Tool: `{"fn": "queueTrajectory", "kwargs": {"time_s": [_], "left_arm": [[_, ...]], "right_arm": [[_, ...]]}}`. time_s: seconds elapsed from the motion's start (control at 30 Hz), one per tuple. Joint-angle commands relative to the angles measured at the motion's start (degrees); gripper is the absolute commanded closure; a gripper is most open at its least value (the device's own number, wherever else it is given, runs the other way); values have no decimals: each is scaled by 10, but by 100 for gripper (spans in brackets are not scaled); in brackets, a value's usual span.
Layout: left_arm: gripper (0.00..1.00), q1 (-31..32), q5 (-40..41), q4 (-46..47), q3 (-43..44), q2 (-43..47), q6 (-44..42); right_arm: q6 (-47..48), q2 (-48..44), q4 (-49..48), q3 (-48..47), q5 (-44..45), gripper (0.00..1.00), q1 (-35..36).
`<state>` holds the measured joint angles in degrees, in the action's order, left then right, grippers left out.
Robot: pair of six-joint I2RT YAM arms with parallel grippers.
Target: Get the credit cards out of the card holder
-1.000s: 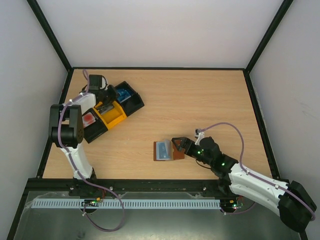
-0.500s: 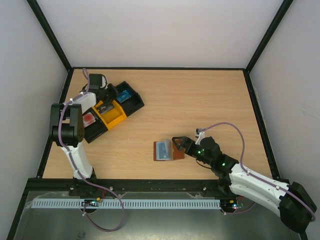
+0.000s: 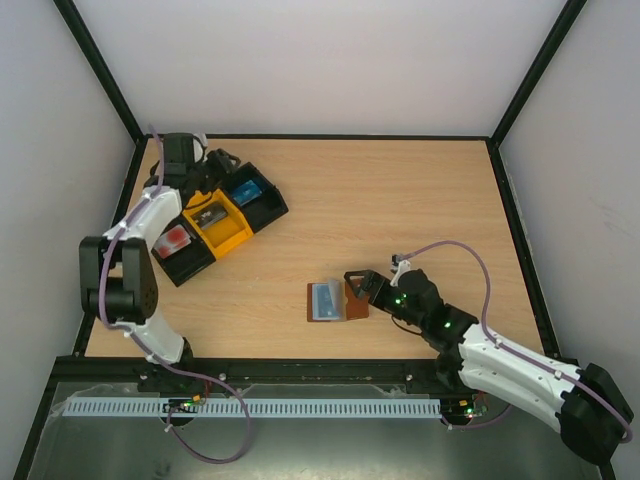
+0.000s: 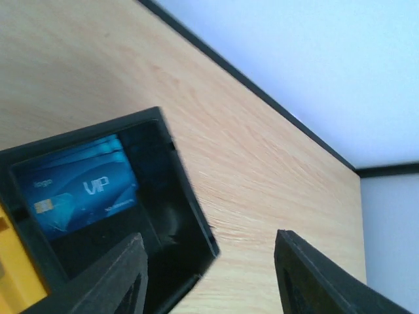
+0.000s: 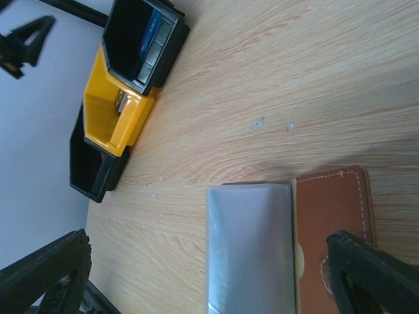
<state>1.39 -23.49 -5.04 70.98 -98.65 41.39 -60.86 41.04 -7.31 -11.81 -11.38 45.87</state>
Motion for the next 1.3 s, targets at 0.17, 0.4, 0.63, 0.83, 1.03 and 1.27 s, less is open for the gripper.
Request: {"fn": "queueTrajectory", "kwargs": {"time_s": [0.17,0.4,0.63,0.83,1.03,1.27], "left_arm": [[33,58,-16,-23,-109,143,-35],[30,115,-60,-14,-224,227,-48],[30,205,-61,5,-317,292,-39],[30,246,-55,52,-393,324,3],[30,270,-61,114,-447,350,48],[31,295,-69,163,-482,342,82]], "right_arm": [[-16,50,14,-24,-25,20,7],[-24,78,18,-44,-1,40,48],[-12,129,91,-103,73,29,94],[2,189,126,-141,95,21,113],[21,236,150,-169,119,15,121],[60,319,197,-209,138,20,129]]}}
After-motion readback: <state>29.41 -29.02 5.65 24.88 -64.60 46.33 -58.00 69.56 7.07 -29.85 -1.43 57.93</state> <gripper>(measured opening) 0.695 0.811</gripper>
